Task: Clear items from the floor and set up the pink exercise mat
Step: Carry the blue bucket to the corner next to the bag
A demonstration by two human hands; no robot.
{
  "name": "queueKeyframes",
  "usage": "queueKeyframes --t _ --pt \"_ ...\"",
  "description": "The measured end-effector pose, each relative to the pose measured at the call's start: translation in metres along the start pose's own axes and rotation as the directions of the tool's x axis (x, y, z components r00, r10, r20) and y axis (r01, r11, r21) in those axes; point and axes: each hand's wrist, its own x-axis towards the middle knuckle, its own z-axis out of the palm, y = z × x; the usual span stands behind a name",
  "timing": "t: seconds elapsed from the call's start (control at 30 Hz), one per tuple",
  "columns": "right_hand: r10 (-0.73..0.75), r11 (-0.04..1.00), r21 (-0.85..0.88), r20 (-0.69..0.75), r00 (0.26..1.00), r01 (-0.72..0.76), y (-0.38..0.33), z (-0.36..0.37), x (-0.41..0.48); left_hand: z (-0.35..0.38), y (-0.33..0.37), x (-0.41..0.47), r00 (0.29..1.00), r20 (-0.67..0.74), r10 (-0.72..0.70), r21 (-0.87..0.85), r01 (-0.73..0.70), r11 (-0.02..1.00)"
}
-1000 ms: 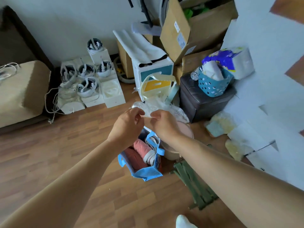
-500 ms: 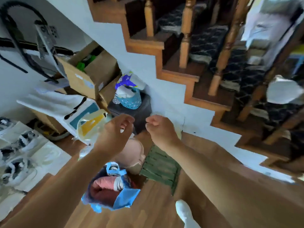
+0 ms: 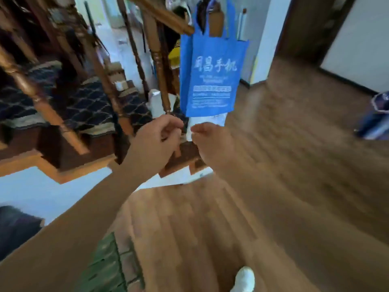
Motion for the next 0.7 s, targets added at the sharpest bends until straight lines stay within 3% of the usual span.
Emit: queueKeyframes --t 0.23,0.4,0.53,0.7 --pt "0.161 0.985 0.127 -0.397 0.903 -0.120 0.074 -0.183 0.060 0.150 0.109 0.127 0.952 0.141 0.271 -0.295 -0.221 0.930" --pt "0.244 0.970 0.174 -0.631 0.737 -0.172 0.134 -0.331 0.113 0.278 0.197 0.229 0.886 0.203 0.416 -0.415 -0.307 0.856" --pt "0.302 0.953 0.207 -0.724 0.620 -0.222 0.173 -0.406 0.153 0.357 0.237 0.294 0.832 0.274 0.483 -0.443 -0.337 0.831" --pt "0.372 0.927 0.279 -0.758 0.536 -0.250 0.218 -0.486 0.224 0.449 0.283 0.384 0.768 0.328 0.550 -0.474 -0.370 0.799"
